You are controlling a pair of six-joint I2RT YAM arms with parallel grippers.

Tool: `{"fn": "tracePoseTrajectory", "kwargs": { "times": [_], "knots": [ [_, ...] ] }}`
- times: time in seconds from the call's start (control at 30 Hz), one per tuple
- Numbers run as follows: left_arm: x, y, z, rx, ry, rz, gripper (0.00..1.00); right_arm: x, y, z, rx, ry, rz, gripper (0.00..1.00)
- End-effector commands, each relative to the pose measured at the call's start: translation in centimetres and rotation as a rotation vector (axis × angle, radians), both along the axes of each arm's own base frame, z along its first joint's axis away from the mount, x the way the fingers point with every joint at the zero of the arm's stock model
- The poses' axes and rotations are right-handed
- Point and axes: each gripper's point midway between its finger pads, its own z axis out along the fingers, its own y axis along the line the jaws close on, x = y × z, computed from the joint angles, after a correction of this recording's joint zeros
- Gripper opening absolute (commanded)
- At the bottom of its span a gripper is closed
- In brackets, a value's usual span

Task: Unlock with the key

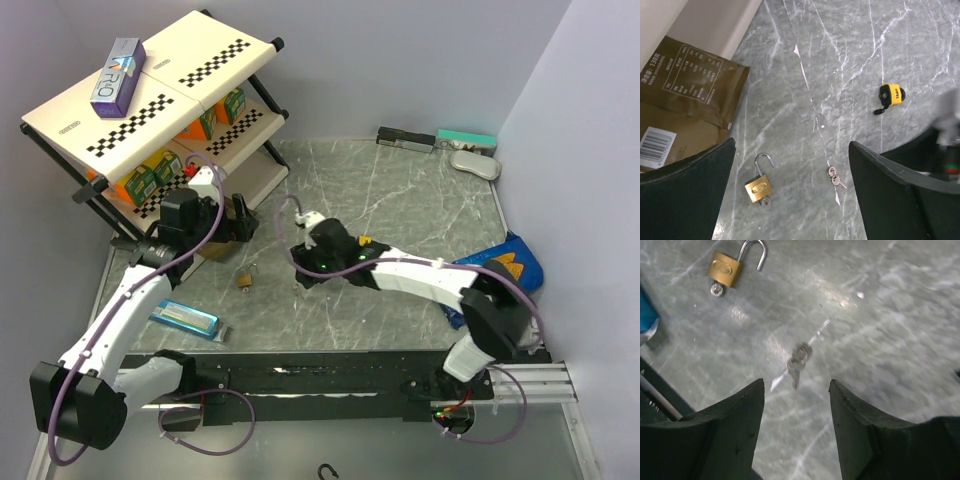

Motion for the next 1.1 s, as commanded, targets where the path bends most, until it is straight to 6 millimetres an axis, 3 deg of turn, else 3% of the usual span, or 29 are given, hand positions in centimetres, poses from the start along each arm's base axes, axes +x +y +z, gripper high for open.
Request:
{"fn": "tracePoseTrajectory", "kwargs": {
  "times": [0.0,0.17,0.33,0.4,1.07],
  "knots": [
    [0.6,-0.6,0.5,-0.028,-0.028,-0.014,0.99,1.3,1.5,-1.0,-0.101,-0.029,-0.019,0.61],
    [0.4,-1.2,0.3,-0.045,-0.002,-0.041,0.99,0.6,3.0,-3.1,-0.198,-0.004,0.014,0.59],
    [0.7,1.7,0.9,0.031,-0.024,0.098,0.99,0.3,3.3,-5.1,-0.266,0.017,-0.001,0.59],
    [0.6,1.8,1.2,0.029,-0.039,0.108,0.99,0.6,2.9,-5.7,-0.291,0.013,-0.025,0.58],
    [0.4,1.2,1.1,0.009,-0.036,0.073,0.99,-0.1,4.3,-8.1,-0.334,0.026,0.011,0.52]
  ]
}}
